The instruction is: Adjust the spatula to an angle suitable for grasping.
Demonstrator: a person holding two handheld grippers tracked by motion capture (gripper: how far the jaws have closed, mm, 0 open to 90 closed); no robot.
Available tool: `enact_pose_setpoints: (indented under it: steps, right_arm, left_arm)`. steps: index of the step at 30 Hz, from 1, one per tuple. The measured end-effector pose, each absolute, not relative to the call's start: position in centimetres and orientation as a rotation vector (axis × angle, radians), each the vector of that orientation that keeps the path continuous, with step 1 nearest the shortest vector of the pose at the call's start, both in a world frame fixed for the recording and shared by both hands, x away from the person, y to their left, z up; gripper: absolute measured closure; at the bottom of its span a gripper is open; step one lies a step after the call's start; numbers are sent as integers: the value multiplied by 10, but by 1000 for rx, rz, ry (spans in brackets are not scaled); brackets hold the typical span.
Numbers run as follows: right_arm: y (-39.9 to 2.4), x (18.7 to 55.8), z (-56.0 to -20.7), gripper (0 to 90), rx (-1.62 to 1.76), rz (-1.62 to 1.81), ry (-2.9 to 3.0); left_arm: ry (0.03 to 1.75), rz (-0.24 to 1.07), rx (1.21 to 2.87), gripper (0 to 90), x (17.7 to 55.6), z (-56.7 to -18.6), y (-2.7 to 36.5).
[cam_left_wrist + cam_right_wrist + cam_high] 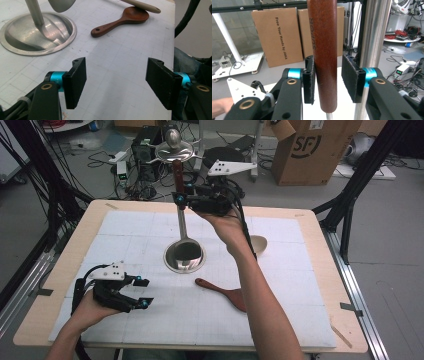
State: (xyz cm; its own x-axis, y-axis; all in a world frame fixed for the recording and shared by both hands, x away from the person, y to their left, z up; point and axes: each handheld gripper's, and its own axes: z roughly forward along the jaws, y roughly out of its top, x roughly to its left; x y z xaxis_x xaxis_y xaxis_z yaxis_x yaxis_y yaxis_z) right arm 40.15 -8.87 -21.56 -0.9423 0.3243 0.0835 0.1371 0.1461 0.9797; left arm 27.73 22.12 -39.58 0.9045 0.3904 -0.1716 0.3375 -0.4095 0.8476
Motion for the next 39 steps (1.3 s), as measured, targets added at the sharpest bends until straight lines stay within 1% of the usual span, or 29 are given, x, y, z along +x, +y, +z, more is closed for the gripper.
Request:
enact_pose_setpoints:
  steps: [12,14,20,21,22,25,26,27,28,29,32,39]
  right_arm:
    - [-106,397,-208,588,442,1923,2253]
    - [-110,395,-206,560,446,1931,2259]
    - [-118,392,-202,576,444,1929,2256]
    - [-120,391,-200,609,434,1926,2255]
    - [-120,391,-200,609,434,1926,2255]
    - [-125,389,-193,725,411,1921,2270]
    - [-125,389,-193,725,411,1921,2270]
    - [-126,388,-187,775,409,1902,2268]
    - [-126,388,-187,775,409,1902,2268]
    - [-127,388,-181,824,401,1898,2266]
    - [-127,389,-172,894,375,1883,2270]
    - [-127,391,-166,898,344,1885,2275]
  left_arm:
    - [528,56,2025,332,281,-397,222]
    - [531,54,2026,332,281,-397,222]
    - [532,59,2019,330,281,-396,224]
    - [538,58,2016,329,281,-396,224]
    - [538,58,2016,329,281,-396,224]
    - [537,57,2015,329,280,-396,224]
    - [537,56,2013,329,280,-396,224]
    - [537,62,2012,329,281,-396,225]
    - [537,62,2012,329,281,-396,225]
    - [537,62,2008,329,281,-396,225]
    - [537,63,2010,329,281,-396,225]
    - [538,57,2004,328,282,-396,224]
